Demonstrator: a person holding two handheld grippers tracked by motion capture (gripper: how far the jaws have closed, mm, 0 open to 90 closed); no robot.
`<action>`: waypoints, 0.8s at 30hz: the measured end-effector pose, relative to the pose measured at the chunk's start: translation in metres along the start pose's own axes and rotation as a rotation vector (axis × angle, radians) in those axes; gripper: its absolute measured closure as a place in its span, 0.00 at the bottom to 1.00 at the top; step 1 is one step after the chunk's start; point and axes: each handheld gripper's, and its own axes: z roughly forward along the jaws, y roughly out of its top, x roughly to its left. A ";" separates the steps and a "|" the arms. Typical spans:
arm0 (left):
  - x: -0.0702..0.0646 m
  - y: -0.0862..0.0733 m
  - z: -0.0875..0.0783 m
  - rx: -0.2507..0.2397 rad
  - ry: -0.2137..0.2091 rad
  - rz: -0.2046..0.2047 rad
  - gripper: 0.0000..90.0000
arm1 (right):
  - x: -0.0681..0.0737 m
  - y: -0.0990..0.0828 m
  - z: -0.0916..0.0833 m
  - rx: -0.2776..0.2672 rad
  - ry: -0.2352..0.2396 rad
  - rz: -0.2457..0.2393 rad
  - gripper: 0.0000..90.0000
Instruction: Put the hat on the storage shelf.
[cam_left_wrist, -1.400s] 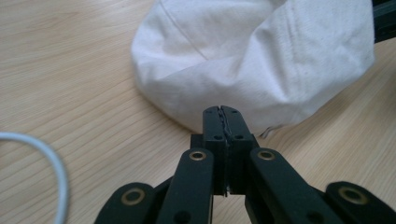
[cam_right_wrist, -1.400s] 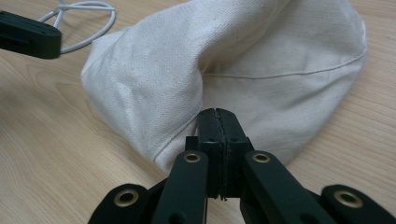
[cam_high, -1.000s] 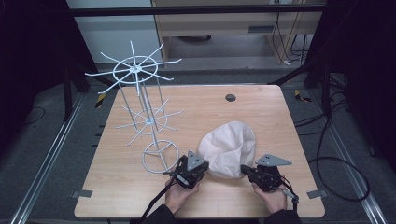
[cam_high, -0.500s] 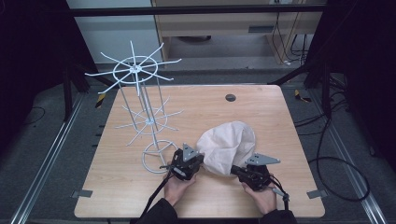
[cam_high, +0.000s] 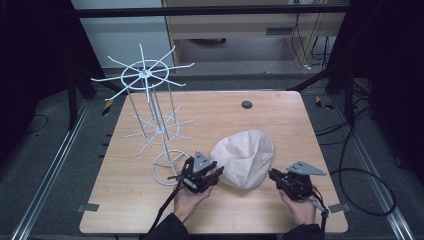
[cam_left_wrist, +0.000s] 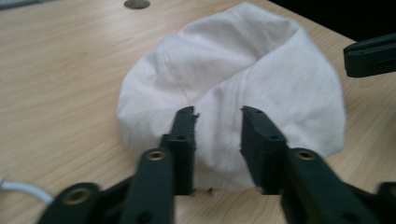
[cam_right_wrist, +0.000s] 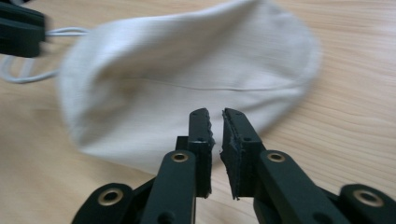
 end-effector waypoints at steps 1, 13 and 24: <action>-0.003 0.004 0.001 0.004 -0.010 0.006 0.61 | -0.005 -0.001 -0.003 -0.003 -0.015 0.010 0.88; -0.034 0.038 0.036 0.056 -0.071 0.063 0.33 | -0.031 -0.008 -0.010 -0.010 -0.092 0.058 0.78; -0.050 0.039 0.063 0.093 -0.019 0.115 0.43 | -0.031 -0.009 -0.008 -0.012 -0.087 0.050 0.76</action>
